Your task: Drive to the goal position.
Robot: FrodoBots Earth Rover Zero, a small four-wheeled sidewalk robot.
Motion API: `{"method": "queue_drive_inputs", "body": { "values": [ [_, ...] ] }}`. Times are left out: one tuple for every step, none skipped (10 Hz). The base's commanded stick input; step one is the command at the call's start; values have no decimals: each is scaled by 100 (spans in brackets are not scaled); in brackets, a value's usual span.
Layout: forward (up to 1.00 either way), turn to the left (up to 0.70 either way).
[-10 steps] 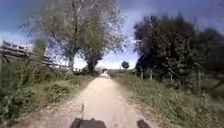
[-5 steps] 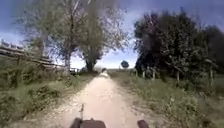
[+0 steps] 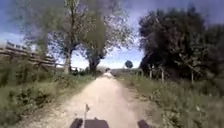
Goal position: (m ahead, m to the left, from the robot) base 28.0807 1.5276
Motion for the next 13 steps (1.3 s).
{"method": "queue_drive_inputs", "body": {
  "values": [
    [100, 0],
    [100, 0],
    [100, 0],
    [100, 0],
    [100, 0],
    [100, 0],
    [100, 0],
    [100, 0],
    [100, 0],
    [100, -8],
    [100, -26],
    [100, -26],
    [100, 0]
  ]
}}
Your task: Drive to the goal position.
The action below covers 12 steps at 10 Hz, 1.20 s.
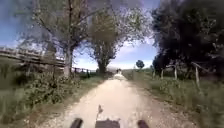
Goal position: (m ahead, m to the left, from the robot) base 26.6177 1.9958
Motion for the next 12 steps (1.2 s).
{"method": "queue_drive_inputs", "body": {
  "values": [
    [100, -14],
    [100, -40],
    [100, -37],
    [100, -2],
    [100, -15],
    [100, -28],
    [100, 0],
    [100, 0],
    [100, -35],
    [100, -40],
    [100, 0],
    [100, 0]
  ]
}}
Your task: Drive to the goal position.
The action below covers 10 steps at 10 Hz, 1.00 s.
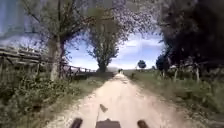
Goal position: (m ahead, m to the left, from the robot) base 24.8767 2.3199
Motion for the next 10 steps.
{"method": "queue_drive_inputs", "body": {
  "values": [
    [100, -24],
    [100, -40],
    [100, 0],
    [100, -6],
    [100, -39],
    [100, -35],
    [100, -10],
    [100, 0],
    [100, -40],
    [100, -40]
  ]
}}
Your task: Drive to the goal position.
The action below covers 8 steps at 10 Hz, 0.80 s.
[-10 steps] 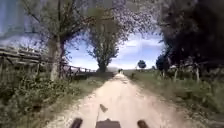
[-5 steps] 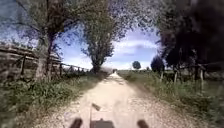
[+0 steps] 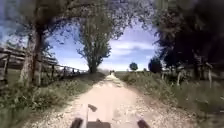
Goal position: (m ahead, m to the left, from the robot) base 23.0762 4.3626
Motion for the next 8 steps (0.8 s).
{"method": "queue_drive_inputs", "body": {
  "values": [
    [100, -20],
    [100, 0],
    [100, -29],
    [100, -16],
    [100, -2],
    [100, 0],
    [100, -17],
    [100, -22]
  ]
}}
